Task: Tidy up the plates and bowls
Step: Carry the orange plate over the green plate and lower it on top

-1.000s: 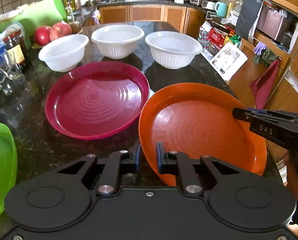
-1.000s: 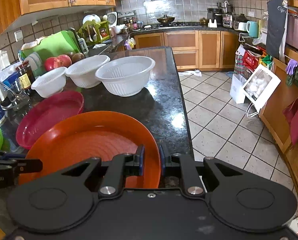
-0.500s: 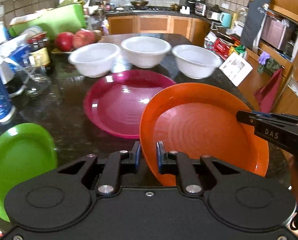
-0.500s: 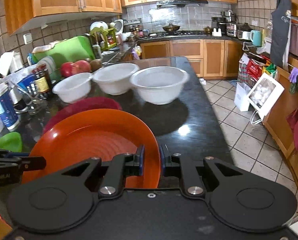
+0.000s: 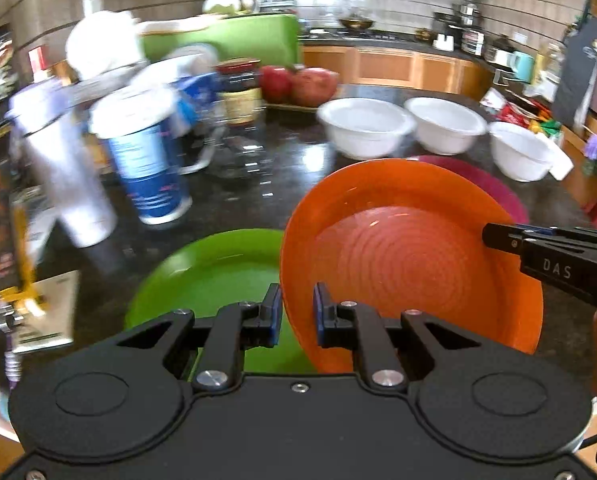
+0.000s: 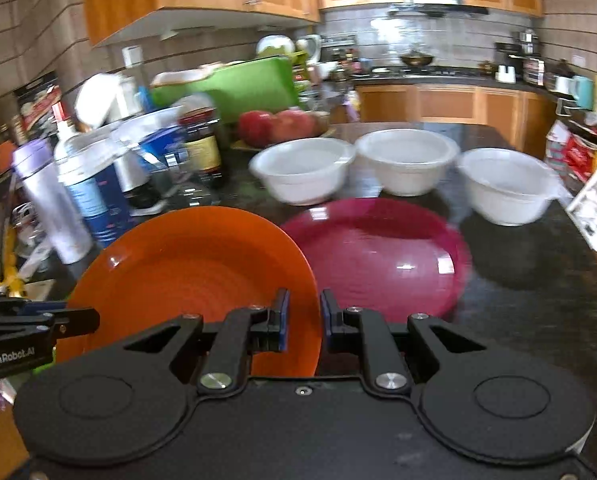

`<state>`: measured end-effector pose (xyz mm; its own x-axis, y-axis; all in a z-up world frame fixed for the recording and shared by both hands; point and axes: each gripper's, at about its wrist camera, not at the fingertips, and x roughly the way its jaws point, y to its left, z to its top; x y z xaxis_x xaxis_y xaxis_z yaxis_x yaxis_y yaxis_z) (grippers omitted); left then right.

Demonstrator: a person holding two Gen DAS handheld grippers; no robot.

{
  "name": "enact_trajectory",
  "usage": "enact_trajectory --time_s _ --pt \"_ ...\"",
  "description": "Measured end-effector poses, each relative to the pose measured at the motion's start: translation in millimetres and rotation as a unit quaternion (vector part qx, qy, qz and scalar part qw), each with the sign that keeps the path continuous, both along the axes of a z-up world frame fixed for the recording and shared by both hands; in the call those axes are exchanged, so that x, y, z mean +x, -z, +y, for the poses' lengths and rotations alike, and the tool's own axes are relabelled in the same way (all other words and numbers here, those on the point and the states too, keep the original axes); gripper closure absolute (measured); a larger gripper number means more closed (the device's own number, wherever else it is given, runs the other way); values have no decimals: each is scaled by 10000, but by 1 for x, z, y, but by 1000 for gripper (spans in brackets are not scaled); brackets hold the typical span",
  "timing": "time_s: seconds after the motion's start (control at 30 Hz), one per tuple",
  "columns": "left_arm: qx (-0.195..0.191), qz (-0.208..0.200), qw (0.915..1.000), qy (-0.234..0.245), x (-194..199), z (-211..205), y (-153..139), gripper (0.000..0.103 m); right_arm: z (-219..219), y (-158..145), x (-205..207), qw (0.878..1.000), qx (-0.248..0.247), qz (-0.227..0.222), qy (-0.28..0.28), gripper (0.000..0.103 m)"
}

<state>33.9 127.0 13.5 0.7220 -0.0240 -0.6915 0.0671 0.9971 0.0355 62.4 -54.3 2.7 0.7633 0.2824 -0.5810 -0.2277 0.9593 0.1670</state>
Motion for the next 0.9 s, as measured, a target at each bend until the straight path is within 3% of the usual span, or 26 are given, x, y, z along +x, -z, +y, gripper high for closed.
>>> enact_trajectory --time_s 0.33,0.6,0.9 --pt "57 95 9998 -185 -8 73 11 82 86 11 -2 9995 -78 192 -220 85" --pt "-21 171 9998 52 -4 97 23 81 115 16 2 9992 -312 224 49 85" --pt "-31 143 9996 251 5 104 29 81 114 22 4 9983 -397 320 288 85"
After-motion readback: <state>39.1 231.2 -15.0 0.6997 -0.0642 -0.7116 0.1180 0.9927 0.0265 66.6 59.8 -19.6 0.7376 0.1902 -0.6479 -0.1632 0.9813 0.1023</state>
